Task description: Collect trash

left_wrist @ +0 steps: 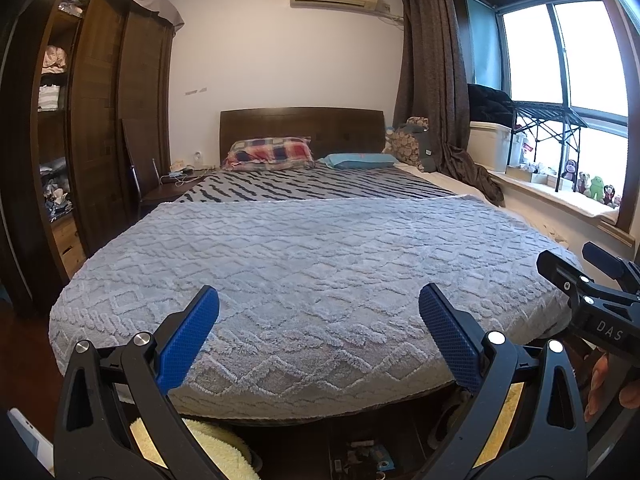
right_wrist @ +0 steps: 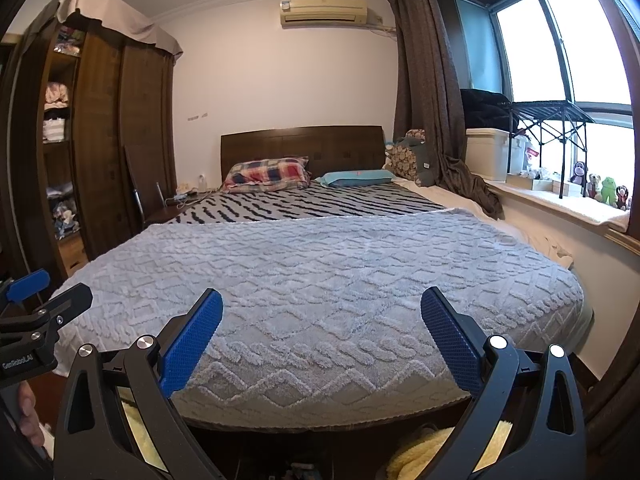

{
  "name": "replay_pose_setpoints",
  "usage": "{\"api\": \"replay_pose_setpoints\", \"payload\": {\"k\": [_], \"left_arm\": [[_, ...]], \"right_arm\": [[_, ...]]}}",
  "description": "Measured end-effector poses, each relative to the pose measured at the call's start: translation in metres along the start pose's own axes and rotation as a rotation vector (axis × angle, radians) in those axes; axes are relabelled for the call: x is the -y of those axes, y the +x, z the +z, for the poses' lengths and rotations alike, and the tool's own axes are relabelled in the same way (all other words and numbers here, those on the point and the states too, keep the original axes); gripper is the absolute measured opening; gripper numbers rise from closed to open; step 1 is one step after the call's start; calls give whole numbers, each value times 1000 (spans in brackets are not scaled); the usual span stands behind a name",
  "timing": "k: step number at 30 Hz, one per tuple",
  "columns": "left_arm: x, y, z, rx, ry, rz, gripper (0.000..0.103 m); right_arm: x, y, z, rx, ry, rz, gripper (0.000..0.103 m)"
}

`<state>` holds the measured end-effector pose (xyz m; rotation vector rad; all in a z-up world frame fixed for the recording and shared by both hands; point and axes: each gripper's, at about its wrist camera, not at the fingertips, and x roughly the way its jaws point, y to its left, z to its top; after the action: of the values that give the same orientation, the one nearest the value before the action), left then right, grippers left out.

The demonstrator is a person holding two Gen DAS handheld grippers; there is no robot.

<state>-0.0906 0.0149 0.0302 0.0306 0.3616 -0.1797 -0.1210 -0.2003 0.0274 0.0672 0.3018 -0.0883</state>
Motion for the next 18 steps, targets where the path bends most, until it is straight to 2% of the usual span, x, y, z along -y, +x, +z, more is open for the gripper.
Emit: {"api": "replay_pose_setpoints", "payload": {"k": [18], "left_arm": [[-3,-4,-1,6,-7,7,95]], "right_arm": [[-3,-2,2,0,2,19,100]]}}
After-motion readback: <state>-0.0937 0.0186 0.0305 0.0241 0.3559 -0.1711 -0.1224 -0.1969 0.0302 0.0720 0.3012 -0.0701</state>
